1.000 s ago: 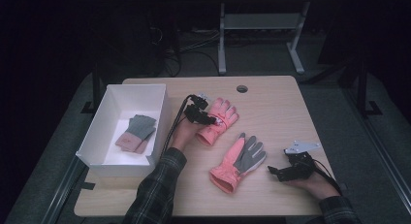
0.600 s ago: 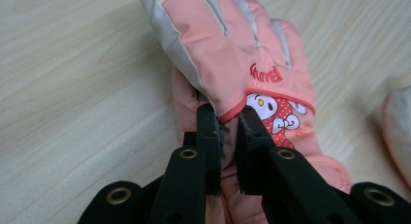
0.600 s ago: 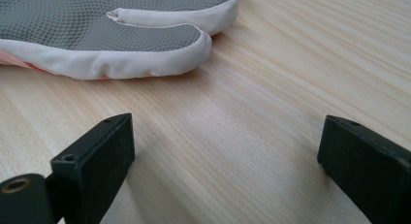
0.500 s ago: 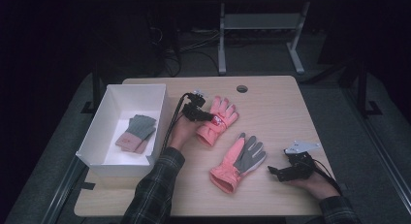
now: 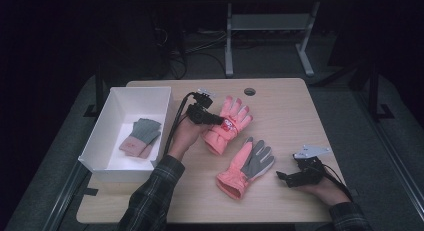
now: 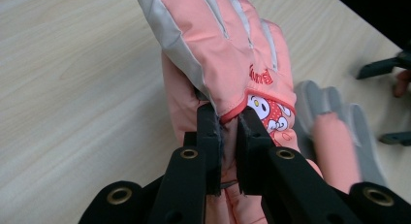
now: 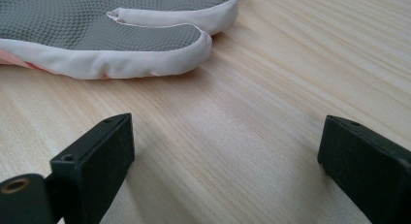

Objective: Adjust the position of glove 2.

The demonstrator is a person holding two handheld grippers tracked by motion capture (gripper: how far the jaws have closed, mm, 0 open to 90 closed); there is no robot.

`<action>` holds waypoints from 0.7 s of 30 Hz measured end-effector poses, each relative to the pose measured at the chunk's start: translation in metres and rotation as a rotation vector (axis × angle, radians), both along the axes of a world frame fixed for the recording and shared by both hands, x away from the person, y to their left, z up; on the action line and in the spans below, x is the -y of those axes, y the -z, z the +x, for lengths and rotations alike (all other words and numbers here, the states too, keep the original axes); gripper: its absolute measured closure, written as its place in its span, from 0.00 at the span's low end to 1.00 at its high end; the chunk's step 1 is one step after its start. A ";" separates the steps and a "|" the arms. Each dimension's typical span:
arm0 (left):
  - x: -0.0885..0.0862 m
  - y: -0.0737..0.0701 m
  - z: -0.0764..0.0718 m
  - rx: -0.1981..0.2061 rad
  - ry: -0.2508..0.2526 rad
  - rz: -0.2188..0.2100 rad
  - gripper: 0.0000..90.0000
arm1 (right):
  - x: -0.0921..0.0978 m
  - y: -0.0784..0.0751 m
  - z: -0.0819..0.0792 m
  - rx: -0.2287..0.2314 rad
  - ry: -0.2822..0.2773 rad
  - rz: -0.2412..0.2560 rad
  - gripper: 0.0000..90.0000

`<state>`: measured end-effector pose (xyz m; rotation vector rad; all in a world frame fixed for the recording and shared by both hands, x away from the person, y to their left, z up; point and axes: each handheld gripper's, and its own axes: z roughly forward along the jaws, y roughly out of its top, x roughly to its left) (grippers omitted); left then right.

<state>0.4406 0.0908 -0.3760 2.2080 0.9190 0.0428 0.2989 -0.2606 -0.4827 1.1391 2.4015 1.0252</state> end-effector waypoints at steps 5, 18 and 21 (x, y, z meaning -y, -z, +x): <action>0.001 -0.017 -0.019 -0.004 0.028 -0.044 0.91 | 0.000 0.000 0.000 0.000 0.000 0.000 0.06; 0.012 -0.031 -0.071 -0.010 0.073 -0.063 0.91 | 0.000 0.000 0.000 0.000 0.000 0.000 0.06; 0.017 -0.031 -0.080 -0.016 0.071 -0.069 0.91 | 0.000 0.000 0.000 0.000 0.000 0.000 0.06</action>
